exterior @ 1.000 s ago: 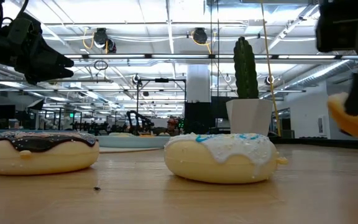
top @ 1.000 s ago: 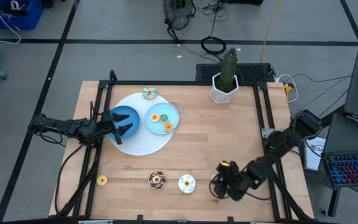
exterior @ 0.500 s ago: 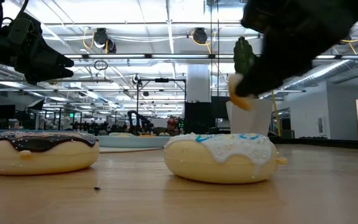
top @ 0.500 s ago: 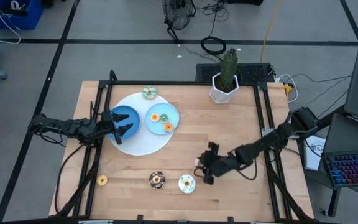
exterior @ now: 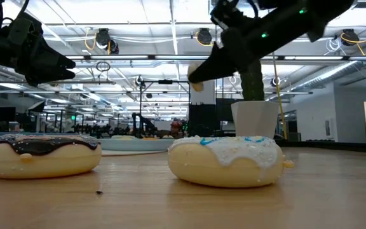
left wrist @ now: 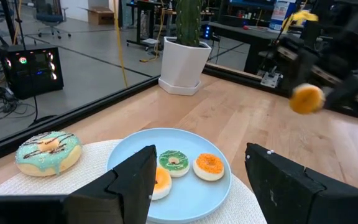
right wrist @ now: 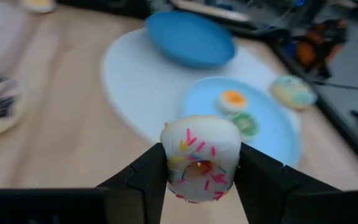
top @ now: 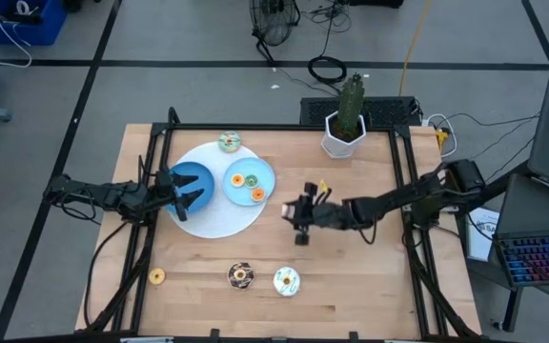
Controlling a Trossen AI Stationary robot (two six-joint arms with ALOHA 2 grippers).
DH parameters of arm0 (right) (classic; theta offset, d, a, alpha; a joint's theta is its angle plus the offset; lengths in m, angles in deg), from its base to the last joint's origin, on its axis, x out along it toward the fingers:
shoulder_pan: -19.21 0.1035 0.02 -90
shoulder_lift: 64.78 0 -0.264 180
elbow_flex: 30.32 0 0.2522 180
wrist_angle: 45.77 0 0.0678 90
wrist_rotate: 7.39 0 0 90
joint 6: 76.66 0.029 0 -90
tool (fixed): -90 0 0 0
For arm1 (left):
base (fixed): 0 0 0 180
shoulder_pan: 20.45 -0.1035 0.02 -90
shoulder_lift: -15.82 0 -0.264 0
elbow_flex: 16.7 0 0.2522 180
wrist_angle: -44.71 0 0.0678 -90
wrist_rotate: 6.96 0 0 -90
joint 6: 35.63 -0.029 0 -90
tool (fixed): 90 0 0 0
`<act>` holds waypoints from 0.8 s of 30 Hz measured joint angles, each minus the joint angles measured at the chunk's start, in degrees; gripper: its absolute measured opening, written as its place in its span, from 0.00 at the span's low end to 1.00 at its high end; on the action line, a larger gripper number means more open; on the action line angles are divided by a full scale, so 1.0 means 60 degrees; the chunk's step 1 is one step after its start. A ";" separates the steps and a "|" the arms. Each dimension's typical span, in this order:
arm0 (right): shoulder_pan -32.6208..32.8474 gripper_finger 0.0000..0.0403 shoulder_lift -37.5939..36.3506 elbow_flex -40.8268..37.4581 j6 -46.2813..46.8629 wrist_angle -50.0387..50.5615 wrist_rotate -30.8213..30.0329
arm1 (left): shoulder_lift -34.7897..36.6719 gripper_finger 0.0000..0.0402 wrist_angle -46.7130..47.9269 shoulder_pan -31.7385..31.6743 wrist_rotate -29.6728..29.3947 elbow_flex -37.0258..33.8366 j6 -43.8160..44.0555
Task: Pick & Place donuts
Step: Put the small white donut on the blue plate
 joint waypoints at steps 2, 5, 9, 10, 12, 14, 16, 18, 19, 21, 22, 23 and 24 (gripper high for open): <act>-0.0380 0.39 0.0000 0.0000 -0.0195 -0.0308 0.0007 | 0.0004 0.61 0.0000 0.0000 0.0001 0.0000 0.0000; -0.0903 0.39 0.0000 0.0000 -0.0328 -0.0694 0.0019 | 0.0004 0.61 0.0000 0.0000 -0.0001 0.0000 0.0000; -0.1573 0.39 0.0000 0.0000 -0.0326 -0.0956 0.0621 | 0.0003 0.61 0.0000 0.0002 0.0003 0.0000 0.0000; -0.1739 0.39 0.0000 0.0000 -0.0289 -0.0993 0.0877 | 0.0004 0.61 0.0000 0.0000 0.0003 0.0000 0.0000; -0.2023 0.39 0.0000 0.0000 -0.0226 -0.1103 0.1288 | 0.0002 0.61 0.0000 0.0000 0.0003 0.0000 0.0000; -0.2248 0.39 0.0000 0.0004 -0.0226 -0.1163 0.1521 | 0.0002 0.61 0.0000 0.0002 0.0003 0.0000 0.0000; -0.2400 0.39 0.0000 0.0004 -0.0248 -0.1225 0.1545 | 0.0004 0.61 0.0000 0.0004 0.0003 0.0000 0.0000; -0.2546 0.39 -0.0003 0.0008 -0.0301 -0.1254 0.1571 | 0.0004 0.61 0.0000 0.0004 0.0003 0.0000 0.0000; -0.2611 0.39 -0.0004 0.0008 -0.0322 -0.1254 0.1581 | 0.0000 0.61 0.0000 0.0003 0.0003 0.0000 0.0000; -0.2742 0.39 -0.0004 0.0008 -0.0372 -0.1243 0.1803 | 0.0001 0.61 0.0000 0.0000 0.0003 0.0000 0.0000; -0.2811 0.39 -0.0004 0.0008 -0.0371 -0.1251 0.2079 | 0.0001 0.61 0.0000 0.0000 0.0003 0.0000 0.0000; -0.2877 0.39 -0.0004 0.0008 -0.0337 -0.1252 0.2424 | 0.0002 0.61 0.0002 0.0000 0.0003 0.0000 0.0000; -0.2942 0.39 -0.0004 0.0008 -0.0222 -0.1254 0.2780 | 0.0002 0.61 0.0001 0.0001 0.0003 0.0000 0.0000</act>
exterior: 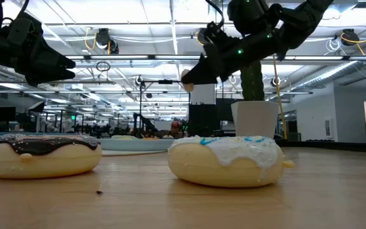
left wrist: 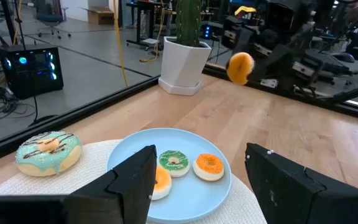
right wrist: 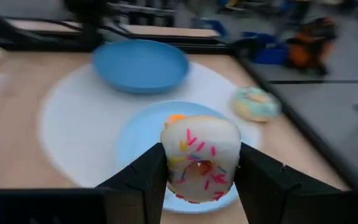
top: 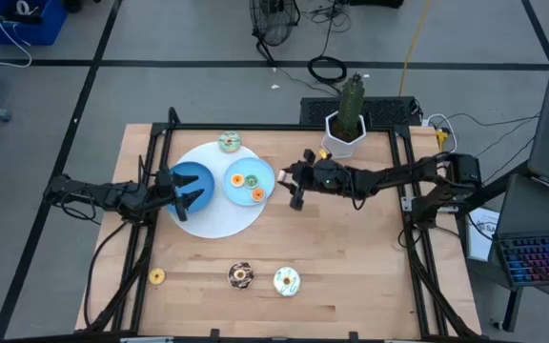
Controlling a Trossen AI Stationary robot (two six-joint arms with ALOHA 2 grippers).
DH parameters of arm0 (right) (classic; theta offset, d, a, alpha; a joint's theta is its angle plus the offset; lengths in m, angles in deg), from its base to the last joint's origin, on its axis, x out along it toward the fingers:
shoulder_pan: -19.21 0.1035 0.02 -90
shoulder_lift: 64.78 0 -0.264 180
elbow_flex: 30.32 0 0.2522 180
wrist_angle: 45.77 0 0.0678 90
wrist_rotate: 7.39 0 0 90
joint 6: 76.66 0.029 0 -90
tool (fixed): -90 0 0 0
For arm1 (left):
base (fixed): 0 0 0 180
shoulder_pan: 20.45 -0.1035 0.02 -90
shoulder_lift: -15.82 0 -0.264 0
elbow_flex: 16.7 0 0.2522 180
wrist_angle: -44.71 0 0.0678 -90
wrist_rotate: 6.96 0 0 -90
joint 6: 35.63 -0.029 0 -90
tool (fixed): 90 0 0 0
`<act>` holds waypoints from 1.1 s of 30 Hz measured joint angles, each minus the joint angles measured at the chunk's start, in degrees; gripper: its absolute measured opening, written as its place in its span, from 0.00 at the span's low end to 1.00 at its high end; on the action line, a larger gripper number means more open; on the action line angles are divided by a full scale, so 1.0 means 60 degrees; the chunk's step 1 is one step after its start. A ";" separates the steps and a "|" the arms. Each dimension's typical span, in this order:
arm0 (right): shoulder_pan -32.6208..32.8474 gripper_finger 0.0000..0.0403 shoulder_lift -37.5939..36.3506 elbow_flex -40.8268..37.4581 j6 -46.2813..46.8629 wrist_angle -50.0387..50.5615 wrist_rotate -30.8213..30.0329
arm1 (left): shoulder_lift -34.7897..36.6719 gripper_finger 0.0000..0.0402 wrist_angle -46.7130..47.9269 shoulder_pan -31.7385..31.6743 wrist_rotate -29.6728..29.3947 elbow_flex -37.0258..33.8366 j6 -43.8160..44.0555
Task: Pick & Place donuts
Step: Put the small white donut on the blue plate
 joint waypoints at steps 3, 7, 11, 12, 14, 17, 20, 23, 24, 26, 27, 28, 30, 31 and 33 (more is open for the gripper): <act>-0.0190 0.39 0.0000 0.0000 0.0436 0.0000 0.1316 | -0.0002 0.61 -0.0001 -0.0001 0.0000 0.0000 0.0000; -0.0377 0.39 0.0000 0.0000 0.0976 0.0000 0.2610 | 0.0002 0.61 0.0001 0.0000 0.0000 0.0000 0.0000; -0.0458 0.39 0.0000 0.0000 0.1358 -0.0115 0.3272 | 0.0002 0.61 -0.0001 -0.0001 0.0000 0.0000 0.0000; -0.0475 0.39 0.0000 0.0000 0.1437 -0.0187 0.3398 | 0.0000 0.61 -0.0001 -0.0001 0.0000 0.0000 0.0000; -0.0482 0.39 0.0000 0.0000 0.1626 -0.0480 0.3972 | -0.0001 0.61 0.0002 0.0002 0.0000 0.0000 0.0000; -0.0495 0.39 -0.0002 0.0000 0.1758 -0.1112 0.4928 | 0.0001 0.61 -0.0001 0.0000 0.0001 0.0000 0.0000; -0.0486 0.39 -0.0007 0.0000 0.1497 -0.1448 0.5698 | 0.0000 0.61 -0.0001 0.0001 0.0000 0.0000 0.0000; -0.0482 0.39 -0.0007 0.0000 0.1065 -0.1812 0.5988 | 0.0002 0.61 0.0000 0.0000 0.0000 0.0000 0.0000; -0.0483 0.39 -0.0007 0.0000 0.0896 -0.1955 0.5970 | -0.0001 0.61 -0.0001 -0.0001 0.0000 0.0000 0.0000; -0.0486 0.39 -0.0007 0.0000 0.0513 -0.2184 0.5734 | 0.0002 0.61 0.0003 -0.0001 0.0000 0.0000 0.0000; -0.0486 0.39 -0.0007 0.0000 0.0311 -0.2288 0.5408 | 0.0002 0.61 0.0003 0.0002 0.0000 0.0000 0.0000; -0.0483 0.39 -0.0007 0.0000 0.0102 -0.2363 0.5013 | -0.0002 0.61 0.0000 0.0000 0.0000 0.0000 0.0000; -0.0484 0.39 0.0031 0.0000 -0.0221 -0.2511 0.4084 | 0.0002 0.61 0.0001 -0.0001 0.0001 0.0000 0.0000; -0.0488 0.39 0.0118 0.0002 -0.0290 -0.2691 0.3637 | -0.0001 0.61 0.0002 -0.0001 0.0000 0.0000 0.0000; -0.0563 0.39 0.0355 0.0007 -0.0314 -0.2964 0.3031 | -0.0002 0.61 0.0003 -0.0001 0.0000 0.0000 0.0000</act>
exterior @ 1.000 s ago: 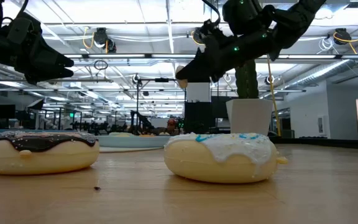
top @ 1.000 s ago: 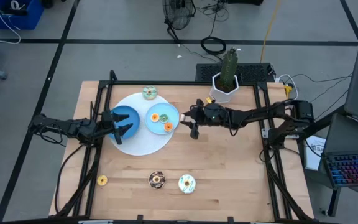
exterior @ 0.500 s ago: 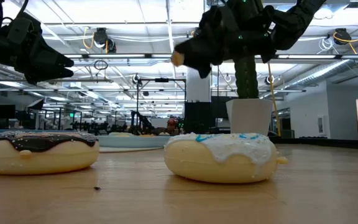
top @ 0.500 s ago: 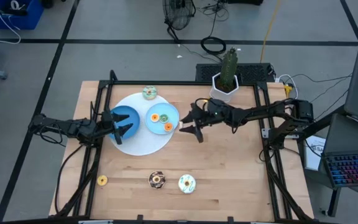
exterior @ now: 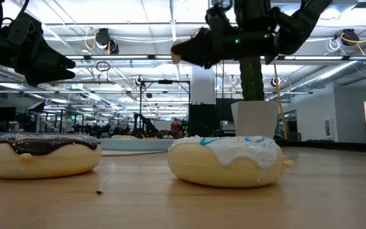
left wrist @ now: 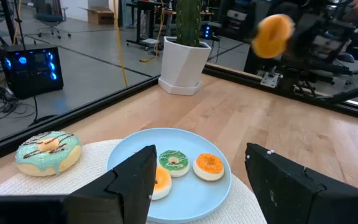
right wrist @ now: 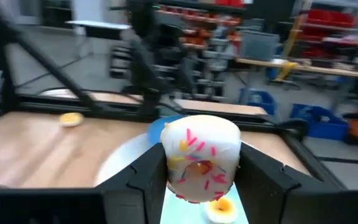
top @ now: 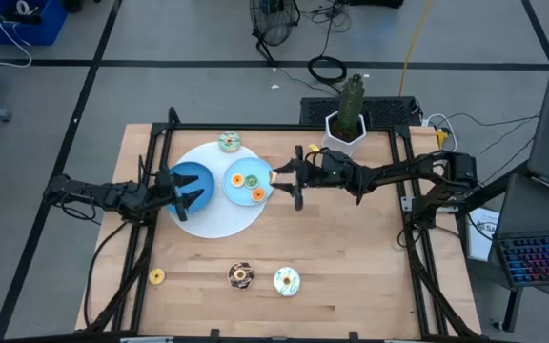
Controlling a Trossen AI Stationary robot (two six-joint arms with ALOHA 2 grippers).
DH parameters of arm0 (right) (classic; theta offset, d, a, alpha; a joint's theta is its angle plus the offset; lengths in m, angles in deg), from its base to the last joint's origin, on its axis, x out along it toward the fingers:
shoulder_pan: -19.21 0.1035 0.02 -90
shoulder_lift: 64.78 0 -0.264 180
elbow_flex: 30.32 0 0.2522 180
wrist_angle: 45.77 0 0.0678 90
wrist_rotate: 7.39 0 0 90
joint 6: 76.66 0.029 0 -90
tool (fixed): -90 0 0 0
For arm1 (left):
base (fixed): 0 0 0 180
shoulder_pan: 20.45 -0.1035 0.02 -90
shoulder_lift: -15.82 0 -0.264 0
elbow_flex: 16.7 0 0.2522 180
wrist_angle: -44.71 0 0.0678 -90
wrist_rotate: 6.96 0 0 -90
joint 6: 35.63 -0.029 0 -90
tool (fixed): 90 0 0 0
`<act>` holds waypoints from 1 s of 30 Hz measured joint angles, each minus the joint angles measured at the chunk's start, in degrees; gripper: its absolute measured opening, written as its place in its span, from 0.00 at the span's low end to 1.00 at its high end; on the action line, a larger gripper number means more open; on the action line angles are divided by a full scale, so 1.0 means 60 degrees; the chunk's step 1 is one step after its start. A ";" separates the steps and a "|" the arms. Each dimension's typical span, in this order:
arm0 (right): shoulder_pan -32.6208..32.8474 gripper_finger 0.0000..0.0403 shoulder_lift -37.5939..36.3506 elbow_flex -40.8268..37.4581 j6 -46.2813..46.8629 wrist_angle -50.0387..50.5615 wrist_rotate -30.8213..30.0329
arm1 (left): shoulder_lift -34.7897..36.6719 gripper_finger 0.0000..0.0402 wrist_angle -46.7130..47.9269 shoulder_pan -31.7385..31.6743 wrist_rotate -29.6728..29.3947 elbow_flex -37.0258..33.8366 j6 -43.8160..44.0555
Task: Pick & Place donuts
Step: Put the small white donut on the blue plate
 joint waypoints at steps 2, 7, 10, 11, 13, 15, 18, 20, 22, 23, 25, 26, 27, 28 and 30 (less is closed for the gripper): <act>-0.0113 0.39 0.0406 0.0000 0.0097 -0.0607 -0.0111 | 0.0003 0.61 0.0000 0.0000 0.0000 0.0000 0.0000; -0.0377 0.39 0.1720 0.0033 0.0742 -0.2392 -0.0081 | 0.0002 0.61 -0.0004 0.0003 0.0004 0.0000 0.0000; -0.0551 0.39 0.2234 0.0379 0.1026 -0.2972 -0.0076 | 0.0003 0.61 -0.0002 0.0002 0.0004 0.0000 0.0000; -0.0609 0.39 0.2321 0.0582 0.1085 -0.2957 -0.0070 | 0.0003 0.61 0.0000 0.0000 0.0004 0.0000 0.0000; -0.0698 0.39 0.2434 0.1030 0.1136 -0.2842 -0.0052 | 0.0004 0.61 -0.0006 0.0001 0.0004 0.0000 0.0000; -0.0791 0.39 0.2441 0.1551 0.1114 -0.2566 -0.0046 | 0.0004 0.61 0.0000 0.0001 0.0004 0.0000 0.0000; -0.0901 0.39 0.2436 0.2546 0.0837 -0.1732 -0.0028 | 0.0000 0.61 0.0000 0.0000 0.0004 0.0000 0.0000; -0.1006 0.39 0.2436 0.3320 0.0809 -0.0979 0.0112 | 0.0000 0.61 -0.0004 0.0000 0.0004 0.0000 0.0000; -0.1157 0.39 0.2436 0.4194 0.0802 -0.0004 0.0459 | 0.0001 0.61 -0.0004 0.0004 0.0004 0.0000 0.0000; -0.1214 0.39 0.2436 0.4633 0.0799 0.0526 0.0545 | 0.0001 0.61 -0.0004 0.0004 0.0004 0.0000 0.0000; -0.1324 0.39 0.2434 0.5404 0.0787 0.1480 0.0706 | 0.0004 0.61 0.0000 0.0001 0.0004 0.0000 0.0000; -0.1368 0.39 0.2435 0.5758 0.0755 0.1853 0.0712 | 0.0004 0.61 -0.0004 0.0000 0.0004 0.0000 0.0000; -0.1411 0.39 0.2432 0.6066 0.0720 0.2171 0.0714 | 0.0002 0.61 -0.0001 0.0000 0.0004 0.0000 0.0000; -0.1450 0.39 0.2435 0.6342 0.0680 0.2417 0.0721 | 0.0004 0.61 -0.0001 0.0000 0.0004 0.0000 0.0000; -0.1535 0.39 0.2432 0.6889 0.0535 0.2975 0.0721 | 0.0002 0.61 -0.0003 0.0000 0.0004 0.0000 0.0000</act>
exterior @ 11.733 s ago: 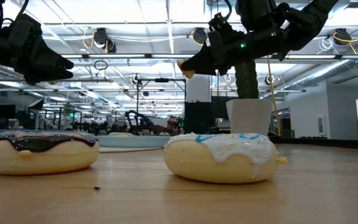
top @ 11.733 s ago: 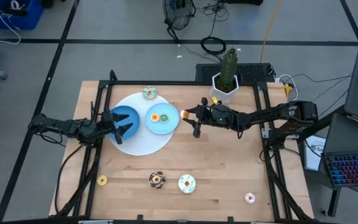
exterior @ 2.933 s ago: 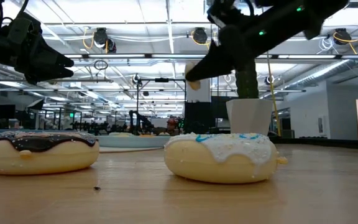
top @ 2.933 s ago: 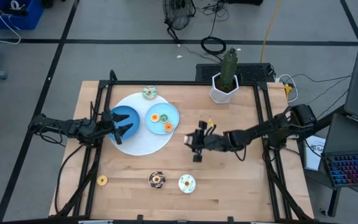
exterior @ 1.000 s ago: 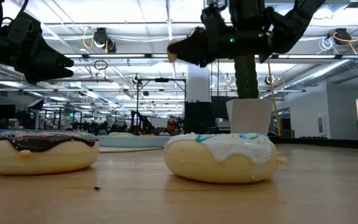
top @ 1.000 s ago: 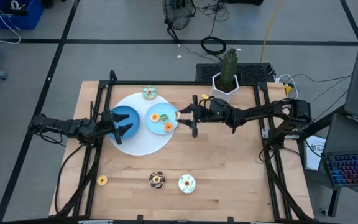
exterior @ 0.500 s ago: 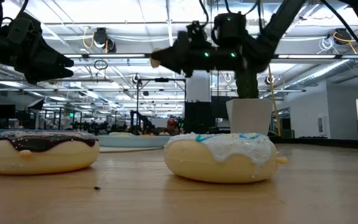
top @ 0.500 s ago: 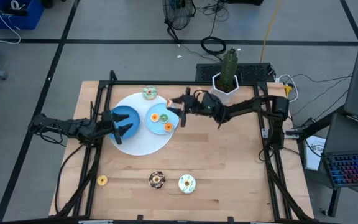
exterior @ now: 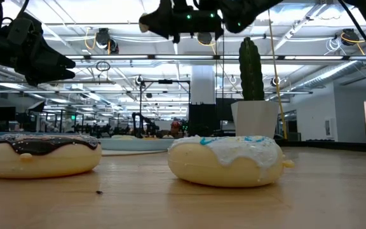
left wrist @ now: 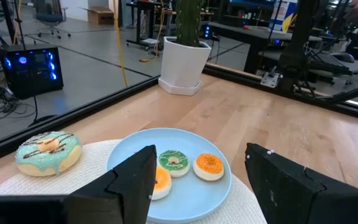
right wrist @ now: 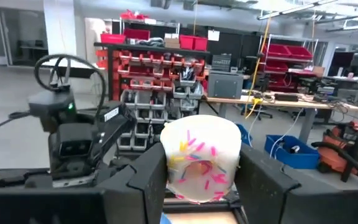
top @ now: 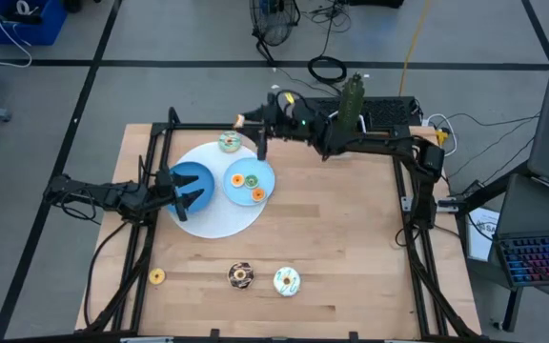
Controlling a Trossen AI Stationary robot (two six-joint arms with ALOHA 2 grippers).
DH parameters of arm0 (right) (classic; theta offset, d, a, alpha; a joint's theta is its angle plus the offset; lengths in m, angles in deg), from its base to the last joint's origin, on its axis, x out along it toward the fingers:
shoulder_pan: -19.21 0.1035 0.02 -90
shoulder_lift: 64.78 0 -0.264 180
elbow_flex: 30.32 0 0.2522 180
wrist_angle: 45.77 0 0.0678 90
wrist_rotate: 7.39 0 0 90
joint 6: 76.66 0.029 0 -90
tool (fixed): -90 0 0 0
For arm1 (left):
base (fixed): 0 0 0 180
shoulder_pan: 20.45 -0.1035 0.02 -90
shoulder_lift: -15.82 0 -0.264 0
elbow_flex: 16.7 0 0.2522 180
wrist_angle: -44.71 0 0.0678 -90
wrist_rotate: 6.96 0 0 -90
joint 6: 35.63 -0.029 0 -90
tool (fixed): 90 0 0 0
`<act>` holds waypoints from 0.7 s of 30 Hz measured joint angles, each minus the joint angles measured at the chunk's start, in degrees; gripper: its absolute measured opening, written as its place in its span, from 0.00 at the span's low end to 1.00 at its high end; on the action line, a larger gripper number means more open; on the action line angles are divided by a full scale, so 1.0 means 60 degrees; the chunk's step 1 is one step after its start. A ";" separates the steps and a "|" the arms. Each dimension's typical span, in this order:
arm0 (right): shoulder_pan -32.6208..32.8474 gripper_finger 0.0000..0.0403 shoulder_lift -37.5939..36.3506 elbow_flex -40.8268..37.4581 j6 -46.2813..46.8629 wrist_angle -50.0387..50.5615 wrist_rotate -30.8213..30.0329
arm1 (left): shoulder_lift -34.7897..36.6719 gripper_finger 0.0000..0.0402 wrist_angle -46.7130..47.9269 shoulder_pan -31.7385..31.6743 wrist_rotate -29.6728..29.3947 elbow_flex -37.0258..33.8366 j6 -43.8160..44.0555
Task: Pick & Place donuts
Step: Put the small white donut on the blue plate
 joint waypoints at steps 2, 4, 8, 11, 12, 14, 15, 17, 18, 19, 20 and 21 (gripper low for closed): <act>-0.0084 0.39 0.0000 0.0549 -0.0047 0.0756 0.0005 | 0.0002 0.61 0.0000 0.0000 0.0000 0.0000 0.0000; -0.0156 0.39 0.0000 0.1101 -0.0098 0.1616 0.0002 | 0.0002 0.61 0.0002 0.0002 0.0000 0.0000 0.0000; -0.0203 0.39 -0.0011 0.1874 -0.0509 0.3122 -0.0022 | -0.0001 0.61 0.0001 0.0004 -0.0001 0.0000 0.0000; -0.0144 0.39 -0.0011 0.2115 -0.0505 0.3831 -0.0010 | 0.0001 0.61 0.0003 0.0001 0.0000 0.0000 0.0000; -0.0108 0.39 -0.0011 0.2130 -0.0502 0.4059 -0.0010 | 0.0002 0.61 0.0003 0.0001 0.0000 0.0000 0.0000; -0.0016 0.39 -0.0013 0.2130 -0.0526 0.4692 -0.0012 | -0.0001 0.61 0.0003 0.0001 0.0000 0.0000 0.0000; 0.0035 0.39 -0.0010 0.2101 -0.0564 0.5015 -0.0018 | 0.0000 0.61 0.0003 0.0002 -0.0002 0.0000 0.0000; 0.0155 0.39 -0.0007 0.1817 -0.0714 0.5300 -0.0020 | -0.0002 0.61 0.0003 0.0000 -0.0004 0.0000 0.0000; 0.0214 0.39 -0.0007 0.1595 -0.0772 0.5321 -0.0018 | 0.0000 0.61 0.0002 0.0002 -0.0004 0.0000 0.0000; 0.0266 0.39 -0.0007 0.1335 -0.0796 0.5323 -0.0018 | 0.0002 0.61 0.0003 0.0004 0.0000 0.0000 0.0000; 0.0310 0.39 -0.0007 0.1067 -0.0794 0.5361 -0.0015 | 0.0002 0.61 0.0003 0.0003 -0.0003 0.0000 0.0000; 0.0346 0.39 0.0005 0.0801 -0.0785 0.5399 -0.0012 | 0.0002 0.61 0.0003 0.0000 0.0000 0.0000 0.0000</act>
